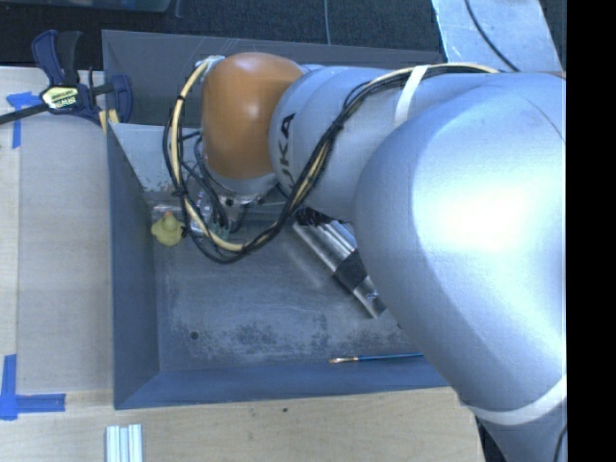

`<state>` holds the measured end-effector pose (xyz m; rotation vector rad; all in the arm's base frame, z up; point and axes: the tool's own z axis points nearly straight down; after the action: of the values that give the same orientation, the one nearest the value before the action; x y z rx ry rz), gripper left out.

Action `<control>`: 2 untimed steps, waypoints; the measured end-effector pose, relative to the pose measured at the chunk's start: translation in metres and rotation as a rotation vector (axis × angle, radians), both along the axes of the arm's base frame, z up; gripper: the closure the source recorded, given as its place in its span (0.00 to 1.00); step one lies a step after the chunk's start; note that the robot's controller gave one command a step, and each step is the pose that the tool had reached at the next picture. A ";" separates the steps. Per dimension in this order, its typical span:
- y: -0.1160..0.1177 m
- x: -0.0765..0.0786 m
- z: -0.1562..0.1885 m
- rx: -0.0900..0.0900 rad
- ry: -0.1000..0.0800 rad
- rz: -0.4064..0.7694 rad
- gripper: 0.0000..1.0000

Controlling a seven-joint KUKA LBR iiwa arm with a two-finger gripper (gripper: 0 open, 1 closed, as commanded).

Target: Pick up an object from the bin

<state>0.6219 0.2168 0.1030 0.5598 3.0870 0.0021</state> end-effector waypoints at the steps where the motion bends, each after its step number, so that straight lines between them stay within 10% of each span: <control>1: 0.000 0.001 0.026 0.001 -0.002 0.000 1.00; 2: -0.001 0.001 0.048 0.001 -0.004 -0.001 1.00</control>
Offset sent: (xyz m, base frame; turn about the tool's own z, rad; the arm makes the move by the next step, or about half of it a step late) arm 0.0011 0.0000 0.0599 0.0006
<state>0.6230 0.2161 0.1508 0.5601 3.0836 0.0054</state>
